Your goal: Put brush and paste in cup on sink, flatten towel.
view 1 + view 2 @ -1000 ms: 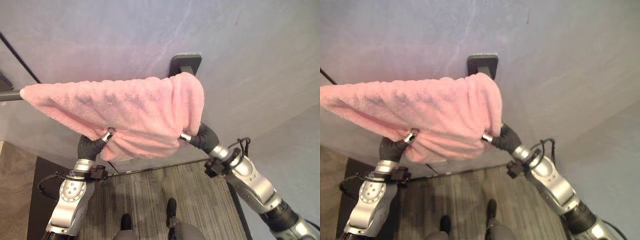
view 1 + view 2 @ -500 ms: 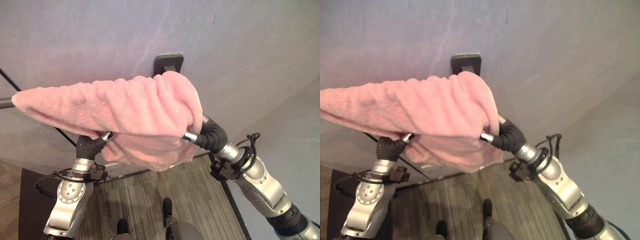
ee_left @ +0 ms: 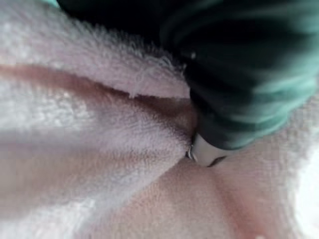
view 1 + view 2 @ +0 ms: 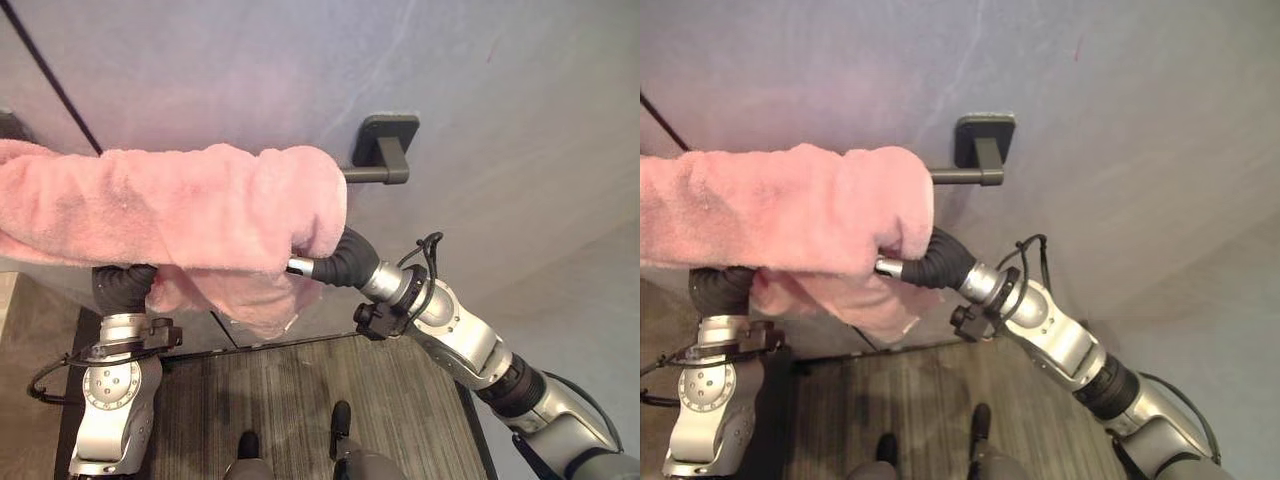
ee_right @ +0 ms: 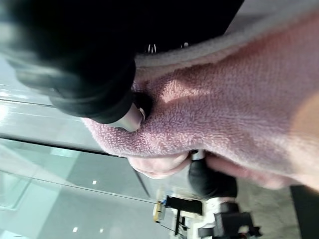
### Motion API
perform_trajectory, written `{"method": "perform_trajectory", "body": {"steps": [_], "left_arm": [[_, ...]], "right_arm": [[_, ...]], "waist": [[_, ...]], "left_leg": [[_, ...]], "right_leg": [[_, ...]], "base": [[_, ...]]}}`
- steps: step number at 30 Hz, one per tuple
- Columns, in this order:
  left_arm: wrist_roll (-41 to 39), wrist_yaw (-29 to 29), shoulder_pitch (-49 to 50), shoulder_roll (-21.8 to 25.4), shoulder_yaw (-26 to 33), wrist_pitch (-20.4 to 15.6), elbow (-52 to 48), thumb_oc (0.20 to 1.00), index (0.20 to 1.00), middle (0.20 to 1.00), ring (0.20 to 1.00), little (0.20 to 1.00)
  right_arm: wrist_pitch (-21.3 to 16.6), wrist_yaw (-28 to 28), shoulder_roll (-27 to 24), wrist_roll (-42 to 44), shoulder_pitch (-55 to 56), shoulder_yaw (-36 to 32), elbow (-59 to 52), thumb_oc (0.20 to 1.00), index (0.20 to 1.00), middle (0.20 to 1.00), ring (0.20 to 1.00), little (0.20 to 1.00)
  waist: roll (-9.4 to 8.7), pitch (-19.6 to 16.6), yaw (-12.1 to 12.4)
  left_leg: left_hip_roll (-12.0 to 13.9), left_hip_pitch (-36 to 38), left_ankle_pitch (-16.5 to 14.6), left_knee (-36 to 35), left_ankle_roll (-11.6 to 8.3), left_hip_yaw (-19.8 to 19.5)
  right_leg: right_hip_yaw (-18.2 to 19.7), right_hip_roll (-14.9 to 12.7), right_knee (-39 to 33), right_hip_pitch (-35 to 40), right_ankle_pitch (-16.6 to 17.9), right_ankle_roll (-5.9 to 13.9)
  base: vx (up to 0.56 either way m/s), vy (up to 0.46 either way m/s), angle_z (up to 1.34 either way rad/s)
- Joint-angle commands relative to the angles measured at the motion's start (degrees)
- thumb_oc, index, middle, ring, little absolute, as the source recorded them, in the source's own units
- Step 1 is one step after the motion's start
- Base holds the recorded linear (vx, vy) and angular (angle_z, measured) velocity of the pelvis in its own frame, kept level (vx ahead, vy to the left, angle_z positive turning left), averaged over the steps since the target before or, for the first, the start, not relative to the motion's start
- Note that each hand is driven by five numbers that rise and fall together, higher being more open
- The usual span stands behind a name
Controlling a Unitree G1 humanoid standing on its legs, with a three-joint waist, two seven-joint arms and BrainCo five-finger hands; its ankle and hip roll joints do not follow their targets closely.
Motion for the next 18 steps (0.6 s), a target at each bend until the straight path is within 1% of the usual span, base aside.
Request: {"method": "perform_trajectory", "body": {"steps": [1,9,14,18], "left_arm": [[-1.5,0.6,-0.4,3.0,1.7,-3.1,-1.4,0.200,0.200,0.200,0.200,0.200],[-1.0,-1.2,-1.5,3.7,-2.5,-1.8,2.4,0.200,0.200,0.200,0.200,0.200],[-1.2,-2.6,-2.1,3.6,-4.8,-1.3,2.9,0.200,0.200,0.200,0.200,0.200],[-1.8,-3.8,-2.8,3.1,-7.3,-1.1,2.5,0.200,0.200,0.200,0.200,0.200]], "right_arm": [[-2.7,-0.8,2.5,-1.7,-2.5,-1.8,-3.5,0.200,0.200,0.200,0.200,0.200],[-3.0,-0.7,2.2,-1.2,2.2,-3.2,-3.3,0.200,0.200,0.200,0.200,0.200],[-3.0,-0.3,2.0,-0.6,5.2,-4.0,-3.1,0.200,0.200,0.200,0.200,0.200],[-2.6,0.1,2.9,0.5,6.9,-3.3,-1.6,0.200,0.200,0.200,0.200,0.200]], "waist": [[-0.97,0.3,0.3],[-0.34,0.3,-1.0],[0.37,-1.0,-2.2],[1.20,-2.0,-2.8]], "left_leg": [[-3.1,-2.3,2.2,0.6,3.75,0.1],[-2.9,-2.4,1.5,2.2,3.76,0.4],[-2.4,-1.3,1.5,1.8,3.54,0.7],[-2.1,-0.2,1.6,1.1,3.33,0.9]], "right_leg": [[0.9,-7.6,0.0,3.9,-1.5,8.20],[1.5,-7.3,0.6,4.1,-2.2,7.92],[1.8,-7.0,0.6,4.9,-2.8,7.75],[1.7,-6.9,0.5,5.5,-3.3,7.64]], "base": [[0.00,0.000,0.00],[0.00,0.000,0.00],[0.03,-0.008,-0.02],[0.04,-0.022,-0.01]]}}
